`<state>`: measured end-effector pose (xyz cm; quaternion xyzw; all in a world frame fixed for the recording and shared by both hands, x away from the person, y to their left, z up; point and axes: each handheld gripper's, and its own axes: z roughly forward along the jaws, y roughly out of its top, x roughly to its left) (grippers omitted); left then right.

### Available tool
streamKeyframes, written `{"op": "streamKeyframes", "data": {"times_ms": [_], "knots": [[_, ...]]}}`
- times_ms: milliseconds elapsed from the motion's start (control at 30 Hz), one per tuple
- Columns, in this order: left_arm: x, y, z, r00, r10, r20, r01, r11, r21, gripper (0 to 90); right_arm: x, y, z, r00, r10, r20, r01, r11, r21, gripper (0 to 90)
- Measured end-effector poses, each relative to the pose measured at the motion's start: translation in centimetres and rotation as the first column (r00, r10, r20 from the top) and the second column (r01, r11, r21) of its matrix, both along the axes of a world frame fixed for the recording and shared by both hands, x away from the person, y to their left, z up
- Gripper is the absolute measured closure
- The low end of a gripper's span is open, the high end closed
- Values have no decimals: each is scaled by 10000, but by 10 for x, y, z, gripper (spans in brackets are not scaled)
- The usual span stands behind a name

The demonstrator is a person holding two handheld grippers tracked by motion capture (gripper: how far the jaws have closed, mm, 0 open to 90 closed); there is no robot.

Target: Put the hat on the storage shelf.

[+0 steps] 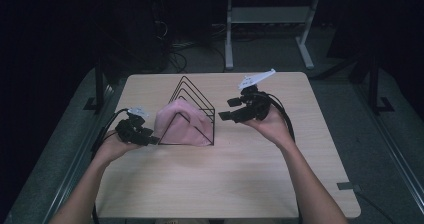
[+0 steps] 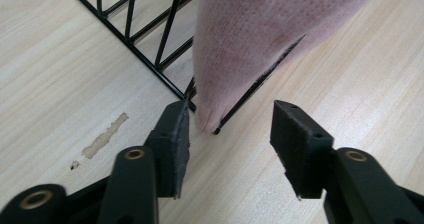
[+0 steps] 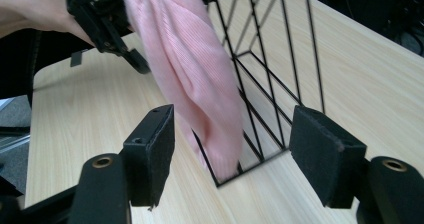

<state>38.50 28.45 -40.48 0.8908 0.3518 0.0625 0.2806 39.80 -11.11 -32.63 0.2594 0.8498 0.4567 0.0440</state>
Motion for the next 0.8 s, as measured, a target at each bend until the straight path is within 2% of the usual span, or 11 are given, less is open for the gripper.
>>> {"op": "streamKeyframes", "data": {"times_ms": [33, 167, 200, 467, 800], "knots": [[0, 1, 0, 10000, 67, 8, -67, 9999, -116, 471, -1, -8, 0, 9999, -106, 13, 106, 9999, -40, 332], [0, 2, 0, 9999, 100, 71, -99, 9999, -131, 453, -2, -18, -1, 9994, -347, -39, 347, 9994, 6, 320], [0, 3, 0, 9999, 105, 74, -104, 9999, -122, 452, -2, -26, -2, 9985, -550, -15, 550, 9985, -16, 300], [-1, 5, 1, 9998, 174, 63, -173, 9997, -162, 439, -3, -51, -7, 9916, -1288, -129, 1288, 9917, 15, 259], [0, 6, 2, 9997, 227, -38, -227, 9996, -188, 400, -3, -76, -6, 9850, -1709, -231, 1707, 9853, -91, 258]]}}
